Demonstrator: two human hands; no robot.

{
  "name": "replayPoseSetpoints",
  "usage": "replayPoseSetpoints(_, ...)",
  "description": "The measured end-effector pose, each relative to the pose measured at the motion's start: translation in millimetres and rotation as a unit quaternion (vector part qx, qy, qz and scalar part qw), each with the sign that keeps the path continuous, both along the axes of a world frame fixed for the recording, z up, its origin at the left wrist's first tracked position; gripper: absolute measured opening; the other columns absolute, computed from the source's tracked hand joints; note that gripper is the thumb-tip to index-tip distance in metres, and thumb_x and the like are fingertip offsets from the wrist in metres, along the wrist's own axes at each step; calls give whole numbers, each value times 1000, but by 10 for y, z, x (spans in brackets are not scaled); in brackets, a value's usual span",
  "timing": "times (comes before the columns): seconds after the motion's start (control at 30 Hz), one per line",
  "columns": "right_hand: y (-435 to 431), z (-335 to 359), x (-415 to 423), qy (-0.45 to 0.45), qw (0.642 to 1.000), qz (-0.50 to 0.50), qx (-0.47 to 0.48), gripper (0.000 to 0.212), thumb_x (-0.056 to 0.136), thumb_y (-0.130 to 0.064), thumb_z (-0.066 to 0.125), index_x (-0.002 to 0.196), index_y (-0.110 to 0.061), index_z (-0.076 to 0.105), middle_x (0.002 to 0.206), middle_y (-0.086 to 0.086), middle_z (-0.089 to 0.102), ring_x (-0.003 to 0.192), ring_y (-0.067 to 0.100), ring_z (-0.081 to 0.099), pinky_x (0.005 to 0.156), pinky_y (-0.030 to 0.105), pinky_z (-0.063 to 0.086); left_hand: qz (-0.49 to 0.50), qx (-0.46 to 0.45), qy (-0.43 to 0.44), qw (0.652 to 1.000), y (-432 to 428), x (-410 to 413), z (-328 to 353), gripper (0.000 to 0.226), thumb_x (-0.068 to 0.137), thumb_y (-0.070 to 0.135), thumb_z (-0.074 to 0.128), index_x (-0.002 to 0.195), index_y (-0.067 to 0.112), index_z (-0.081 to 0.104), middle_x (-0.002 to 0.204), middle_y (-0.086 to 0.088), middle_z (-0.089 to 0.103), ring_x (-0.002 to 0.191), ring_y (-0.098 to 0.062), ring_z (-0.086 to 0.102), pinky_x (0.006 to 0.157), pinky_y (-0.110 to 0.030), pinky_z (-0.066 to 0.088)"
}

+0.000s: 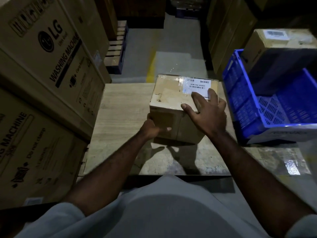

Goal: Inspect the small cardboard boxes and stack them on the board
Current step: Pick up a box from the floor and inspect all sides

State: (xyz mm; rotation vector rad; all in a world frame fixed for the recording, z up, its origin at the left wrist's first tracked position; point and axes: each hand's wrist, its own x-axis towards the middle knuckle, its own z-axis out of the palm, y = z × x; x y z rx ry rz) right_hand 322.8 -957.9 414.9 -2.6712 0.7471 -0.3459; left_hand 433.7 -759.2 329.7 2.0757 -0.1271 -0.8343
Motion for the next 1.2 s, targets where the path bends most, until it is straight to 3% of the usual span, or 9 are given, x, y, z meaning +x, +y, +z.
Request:
replayPoseSetpoints(0.2,-22,163,91,-24,996,-7,84,104,66,-107,21,149,-49,46,165,0,29,147,37,32,107,54,40,69,-65,-74,993,90,-80,429,129,54,48,99,154,23,23,150,-2,50,132,-20,53,107,-40,49)
replayPoseSetpoints(0.3,-40,94,121,-72,982,-2,173,98,71,-102,35,149,-45,50,163,2,33,146,29,37,116,45,33,77,-53,-175,980,135,31,696,123,54,62,93,153,29,26,153,-1,44,138,-23,45,111,-50,45)
replayPoseSetpoints(0.4,27,-80,120,-183,934,21,307,88,79,-85,52,148,-29,56,153,5,42,132,-5,46,119,27,38,39,23,-288,957,159,119,955,115,62,72,83,154,30,29,157,-5,38,144,-29,37,116,-56,36)
replayPoseSetpoints(0.53,70,-591,77,-154,910,61,380,85,85,-69,62,156,-25,44,154,5,37,144,11,38,124,43,34,-37,152,-409,899,156,71,1056,90,83,68,68,156,32,29,158,-12,35,145,-36,32,119,-55,26)
replayPoseSetpoints(0.7,-60,-1217,26,-27,950,82,301,115,80,-52,87,166,-21,17,162,11,29,147,19,30,122,31,26,-139,223,-397,879,40,-143,835,82,93,53,65,158,45,17,166,-15,18,150,-42,21,121,-63,19)
replayPoseSetpoints(0.83,-337,-1540,24,-18,945,124,304,94,79,-66,81,147,-8,52,133,11,65,123,19,64,101,43,55,-245,261,-388,850,-117,-352,649,86,96,52,61,158,54,1,171,-13,2,155,-44,7,121,-65,15)
replayPoseSetpoints(0.9,-305,-1382,-67,-36,951,106,290,70,83,-44,84,135,-3,62,127,13,70,115,28,68,92,41,57,-296,280,-393,824,-148,-483,476,93,94,51,63,159,51,-3,171,-12,-6,156,-43,0,123,-64,9)
replayPoseSetpoints(1.0,-265,-1205,-201,-67,962,100,245,70,81,-20,82,143,-2,56,138,18,62,126,25,58,96,34,50,-301,291,-416,807,-150,-579,301,108,87,50,72,160,45,-7,171,-13,-11,156,-42,-4,123,-64,5)
replayPoseSetpoints(1.2,20,-863,-436,-100,987,124,23,86,90,-9,69,163,-4,22,168,19,26,159,38,15,126,53,26,-209,332,-404,826,125,-425,256,111,87,54,70,163,31,-7,169,-22,-10,156,-43,-8,123,-60,0)
